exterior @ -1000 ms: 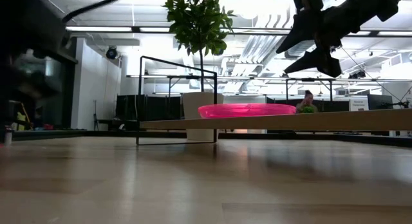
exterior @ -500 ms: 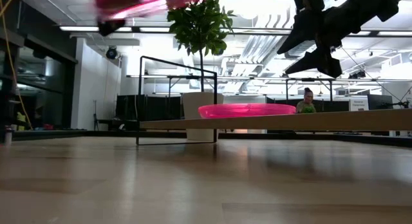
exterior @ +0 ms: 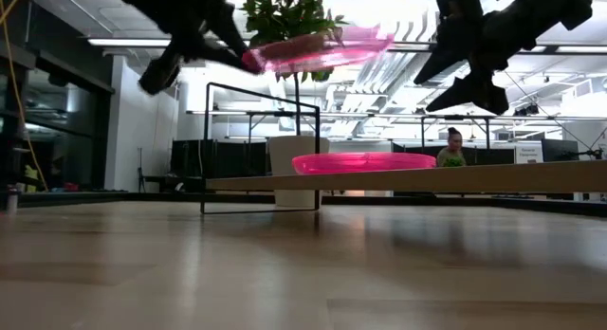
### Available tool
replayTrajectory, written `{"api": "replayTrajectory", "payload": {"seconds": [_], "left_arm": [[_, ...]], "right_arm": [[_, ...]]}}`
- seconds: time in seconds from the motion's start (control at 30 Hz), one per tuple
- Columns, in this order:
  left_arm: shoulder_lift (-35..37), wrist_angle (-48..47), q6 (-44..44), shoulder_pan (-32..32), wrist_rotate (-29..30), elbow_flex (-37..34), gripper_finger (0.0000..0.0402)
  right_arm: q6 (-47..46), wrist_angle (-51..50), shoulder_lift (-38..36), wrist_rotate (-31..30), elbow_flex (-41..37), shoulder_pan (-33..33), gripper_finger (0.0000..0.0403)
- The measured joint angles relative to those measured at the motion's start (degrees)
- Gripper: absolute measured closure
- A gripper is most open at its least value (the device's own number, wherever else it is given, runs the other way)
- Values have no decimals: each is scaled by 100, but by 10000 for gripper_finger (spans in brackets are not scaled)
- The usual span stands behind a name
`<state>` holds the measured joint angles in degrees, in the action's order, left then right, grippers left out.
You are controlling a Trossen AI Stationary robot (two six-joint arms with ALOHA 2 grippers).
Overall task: Place and stack plates onto a shelf
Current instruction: Stack the pink plate on top of the other pink plate on the shelf
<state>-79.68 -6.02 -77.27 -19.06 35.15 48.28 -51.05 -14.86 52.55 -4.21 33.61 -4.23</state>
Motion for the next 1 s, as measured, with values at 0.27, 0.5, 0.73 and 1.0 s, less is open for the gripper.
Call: {"api": "replayTrajectory", "payload": {"seconds": [0.27,0.5,0.73,1.0], "left_arm": [[-884,966,-1261,-79,214,-65,401],[-1574,1341,-1896,53,195,-8,401],[-1837,1468,-2373,224,195,-1,401],[-1829,1576,-2018,347,214,-3,400]], "right_arm": [[-194,-42,-43,-377,0,-2,194],[-279,-84,-48,-379,0,-1,194],[-267,-110,-48,-380,0,-2,194],[-267,-123,-46,-409,0,-2,194]]}}
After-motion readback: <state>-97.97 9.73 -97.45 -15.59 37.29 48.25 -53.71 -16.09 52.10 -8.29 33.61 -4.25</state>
